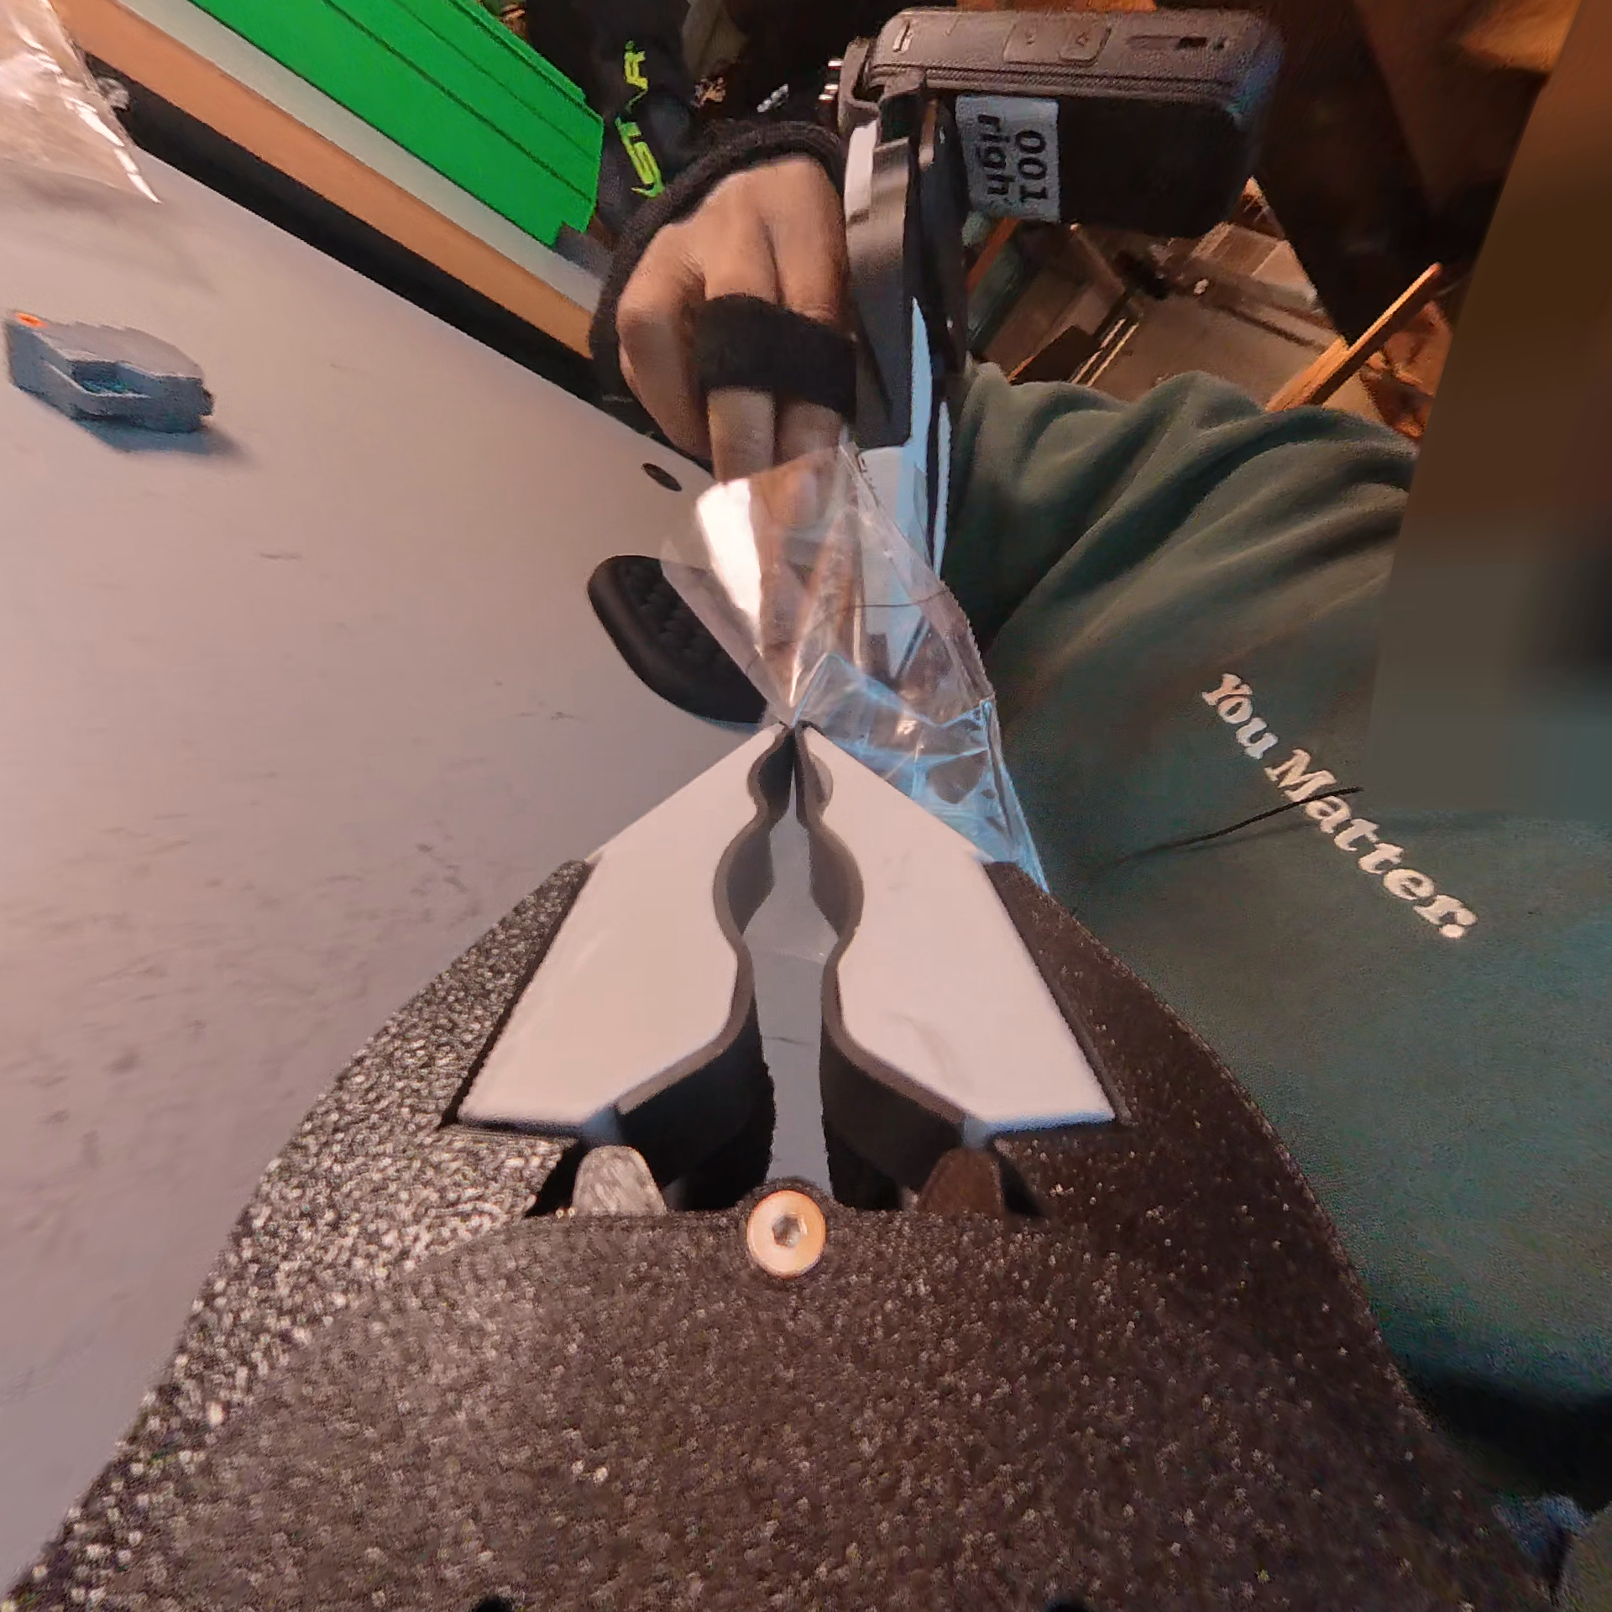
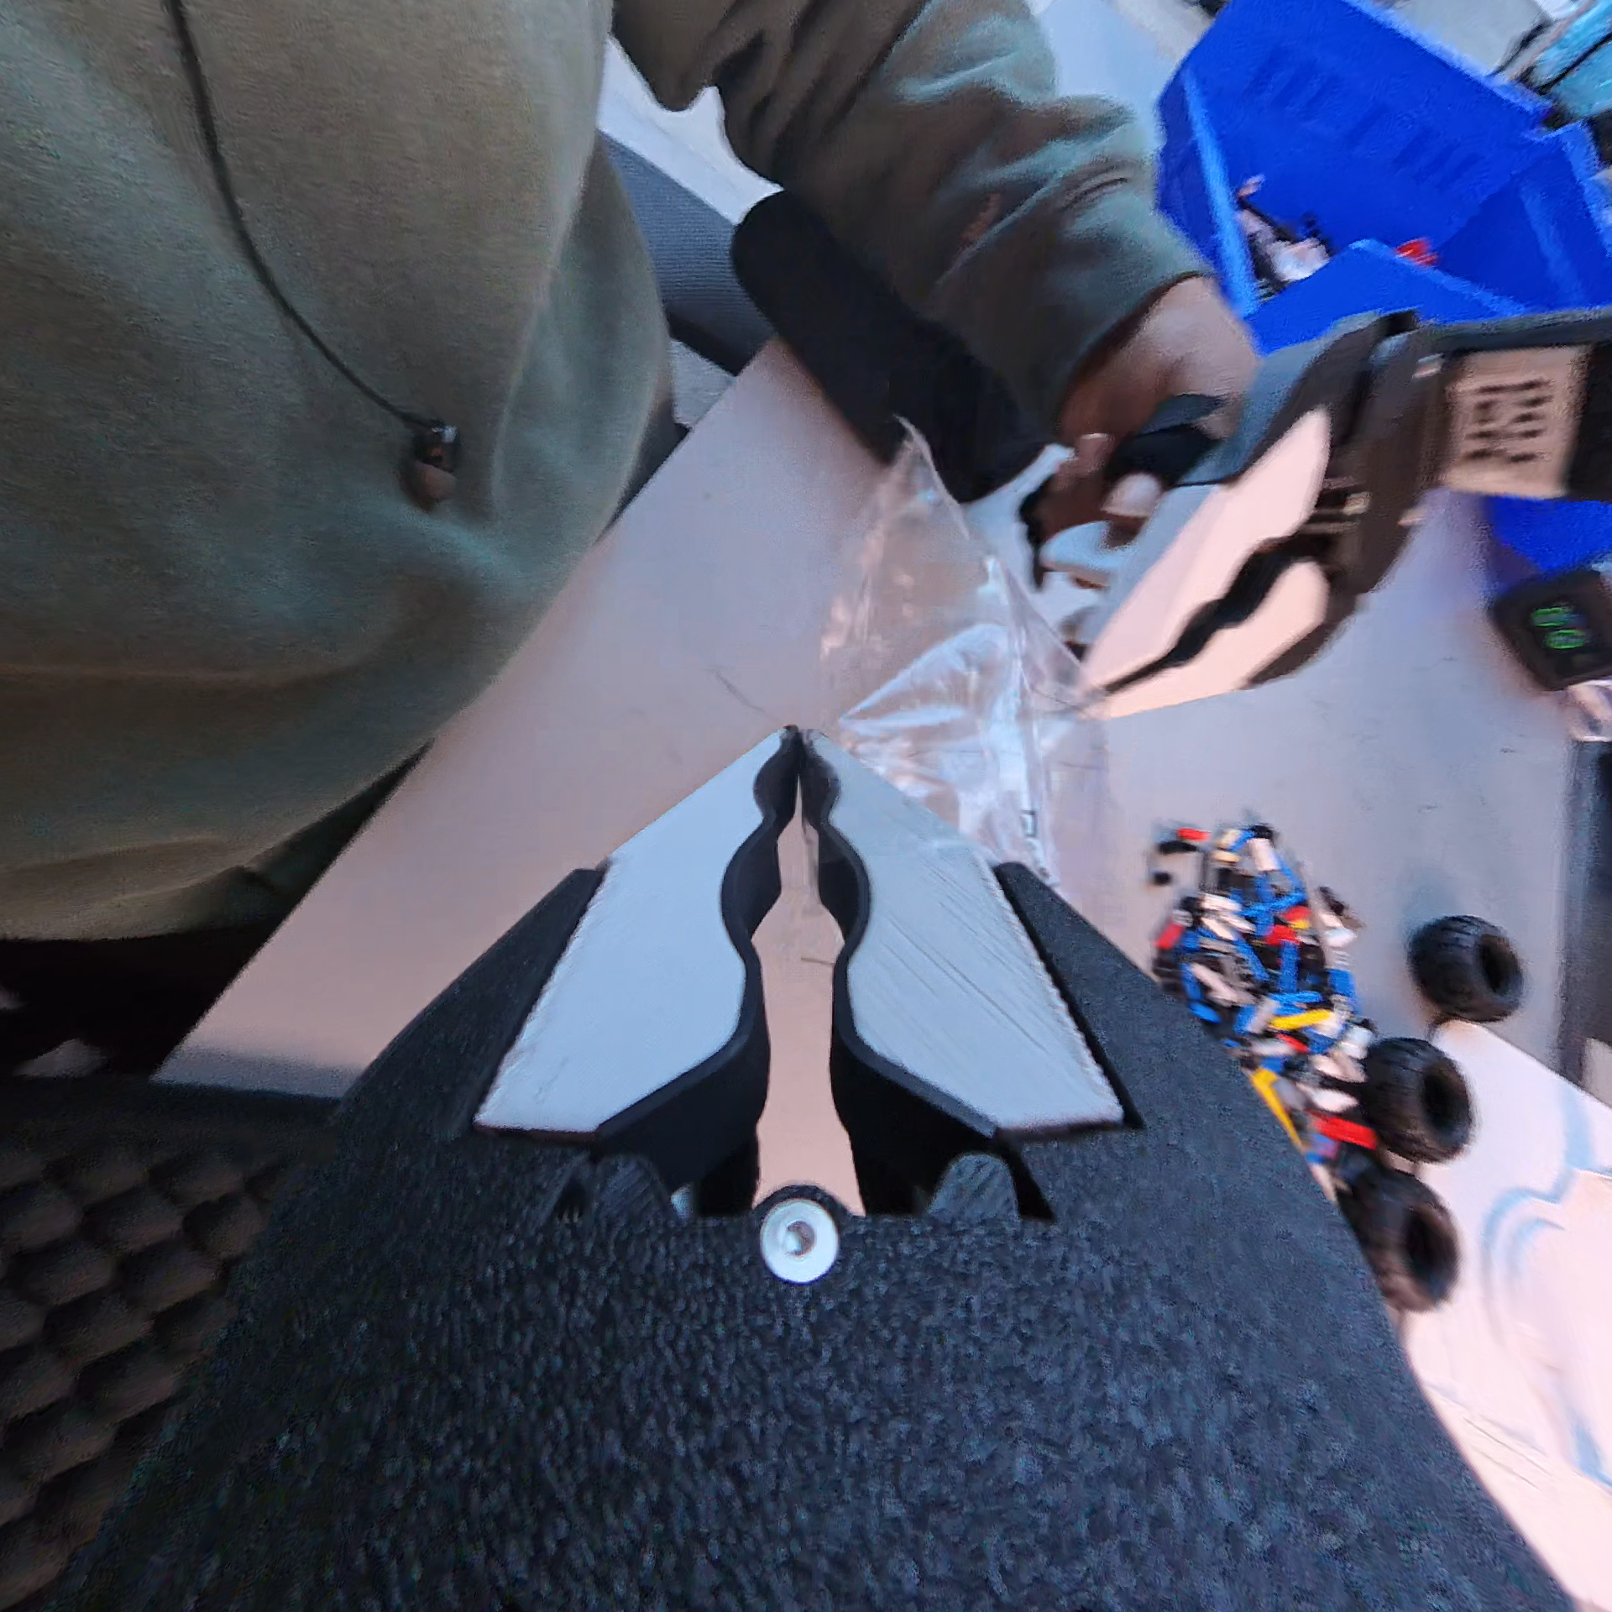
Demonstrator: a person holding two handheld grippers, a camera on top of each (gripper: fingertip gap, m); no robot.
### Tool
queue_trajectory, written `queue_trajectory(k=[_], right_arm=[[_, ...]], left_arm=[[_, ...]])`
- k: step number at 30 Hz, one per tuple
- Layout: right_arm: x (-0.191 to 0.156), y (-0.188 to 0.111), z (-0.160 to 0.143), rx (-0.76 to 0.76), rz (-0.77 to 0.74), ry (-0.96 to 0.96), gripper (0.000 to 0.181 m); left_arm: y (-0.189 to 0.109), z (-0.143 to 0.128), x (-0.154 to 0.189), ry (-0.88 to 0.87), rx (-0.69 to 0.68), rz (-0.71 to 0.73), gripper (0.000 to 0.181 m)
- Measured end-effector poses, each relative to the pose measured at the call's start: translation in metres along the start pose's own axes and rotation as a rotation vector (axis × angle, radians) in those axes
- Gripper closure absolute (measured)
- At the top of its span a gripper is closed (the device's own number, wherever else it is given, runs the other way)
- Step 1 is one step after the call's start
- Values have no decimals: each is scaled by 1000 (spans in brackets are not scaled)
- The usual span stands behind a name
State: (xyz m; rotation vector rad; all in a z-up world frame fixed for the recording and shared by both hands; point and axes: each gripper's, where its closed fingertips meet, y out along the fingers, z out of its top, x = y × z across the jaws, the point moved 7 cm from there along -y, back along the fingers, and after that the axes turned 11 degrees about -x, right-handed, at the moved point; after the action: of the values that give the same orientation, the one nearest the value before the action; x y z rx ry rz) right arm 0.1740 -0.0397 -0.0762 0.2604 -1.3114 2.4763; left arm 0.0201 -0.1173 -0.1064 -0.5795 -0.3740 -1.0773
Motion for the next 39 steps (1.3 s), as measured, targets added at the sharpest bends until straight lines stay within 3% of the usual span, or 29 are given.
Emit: queue_trajectory(k=[4,7,10,13,14,17,21,23,24,27,29,32,37,39], right_arm=[[-13,7,-3,-17,256,87,181],[-7,4,-3,25,311,124,181],[11,13,-5,-40,140,128,181],[-3,19,0,-43,224,111,181],[-2,20,-1,-72,186,98,181],[-4,11,4,-36,273,95,181],[14,16,-3,-110,97,119,181],[7,15,-4,-87,156,142,181],[8,16,-6,-107,128,146,181],[4,13,-8,-92,214,143,181],[14,14,-10,-100,114,156,181],[14,15,-16,-101,74,196,181],[14,15,-16,-52,128,206,181],[17,7,-17,38,113,262,160]], left_arm=[[8,0,1,125,-124,151,181],[9,4,4,172,-153,216,181],[16,2,8,177,-186,204,181],[1,8,-3,156,-148,275,181],[-4,7,-4,148,-144,272,181],[8,4,0,174,-175,258,181],[6,7,5,167,-168,239,181],[-8,5,-7,138,-156,329,181],[-13,6,-8,116,-120,307,181],[-1,1,-9,121,-167,303,181],[1,3,-2,136,-159,273,181],[-18,8,-9,102,-98,344,181],[-11,5,-11,89,-114,324,181],[-19,5,-7,93,-64,300,181]])
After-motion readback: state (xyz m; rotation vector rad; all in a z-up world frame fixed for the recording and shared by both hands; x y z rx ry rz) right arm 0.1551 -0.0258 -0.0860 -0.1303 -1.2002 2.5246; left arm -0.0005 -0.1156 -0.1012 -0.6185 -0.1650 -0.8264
